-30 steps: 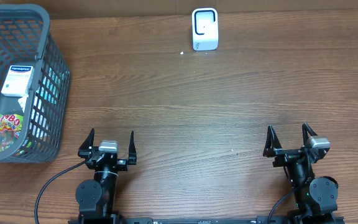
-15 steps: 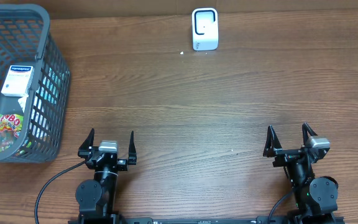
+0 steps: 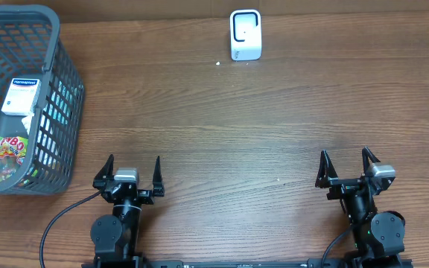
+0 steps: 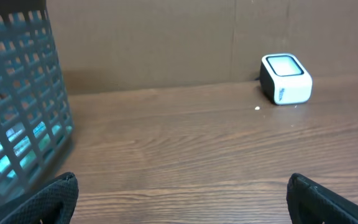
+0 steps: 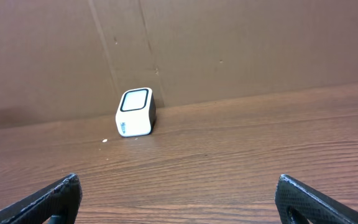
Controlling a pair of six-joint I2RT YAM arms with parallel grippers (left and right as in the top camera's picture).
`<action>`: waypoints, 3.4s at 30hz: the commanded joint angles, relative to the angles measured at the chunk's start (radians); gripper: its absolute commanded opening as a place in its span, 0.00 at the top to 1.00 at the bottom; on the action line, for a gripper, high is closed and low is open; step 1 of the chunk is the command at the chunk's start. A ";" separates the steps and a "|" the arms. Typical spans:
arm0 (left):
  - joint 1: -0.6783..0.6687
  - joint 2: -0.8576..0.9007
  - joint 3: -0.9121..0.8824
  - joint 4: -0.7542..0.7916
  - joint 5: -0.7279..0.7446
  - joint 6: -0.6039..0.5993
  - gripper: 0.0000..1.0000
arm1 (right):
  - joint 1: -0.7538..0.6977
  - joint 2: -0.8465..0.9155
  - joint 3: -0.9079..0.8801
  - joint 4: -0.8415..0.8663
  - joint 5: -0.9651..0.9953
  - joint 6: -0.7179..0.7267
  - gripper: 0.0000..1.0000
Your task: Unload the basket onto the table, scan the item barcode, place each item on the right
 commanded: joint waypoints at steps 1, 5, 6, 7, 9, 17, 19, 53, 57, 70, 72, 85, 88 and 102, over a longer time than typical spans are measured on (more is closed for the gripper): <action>-0.006 -0.005 0.006 -0.016 0.033 -0.114 0.00 | 0.004 -0.010 -0.010 0.004 0.006 -0.004 0.00; -0.006 -0.003 0.084 -0.131 0.080 -0.112 0.00 | 0.004 -0.010 -0.010 0.004 0.006 -0.004 0.00; -0.006 -0.003 0.107 -0.158 0.079 -0.108 0.00 | 0.004 -0.010 -0.010 0.004 0.006 -0.004 0.00; -0.006 0.000 0.128 -0.179 0.080 -0.099 0.00 | 0.004 -0.010 -0.010 0.004 0.006 -0.004 0.00; -0.006 0.012 0.180 -0.217 0.081 -0.097 0.00 | 0.004 -0.010 -0.010 0.005 0.006 -0.004 0.00; -0.006 0.145 0.352 -0.359 0.153 -0.098 0.00 | 0.004 -0.010 -0.010 0.004 0.006 -0.004 0.00; -0.006 0.229 0.409 -0.370 0.176 -0.098 0.00 | 0.004 -0.010 -0.010 0.004 0.006 -0.004 0.00; -0.005 1.241 1.564 -1.078 0.198 -0.206 0.02 | 0.004 -0.010 -0.010 0.004 0.006 -0.004 0.00; 0.000 1.395 1.882 -1.250 0.039 -0.257 0.00 | 0.004 -0.010 -0.010 0.004 0.006 -0.004 0.00; 0.336 1.695 2.491 -1.541 -0.116 -0.368 0.00 | 0.004 -0.010 -0.010 0.004 0.006 -0.004 0.00; 0.393 1.713 2.490 -1.540 -0.116 -0.368 0.00 | 0.004 -0.010 -0.010 0.005 0.006 -0.004 0.00; 0.538 1.956 2.490 -1.362 -0.085 -0.419 0.00 | 0.004 -0.010 -0.010 0.004 0.006 -0.004 0.00; 0.534 2.022 2.490 -1.321 -0.054 -0.410 0.00 | 0.004 -0.010 -0.010 0.004 0.006 -0.004 0.00; 0.519 2.332 2.490 -1.304 -0.019 -0.309 0.07 | 0.004 -0.010 -0.010 0.004 0.006 -0.004 0.00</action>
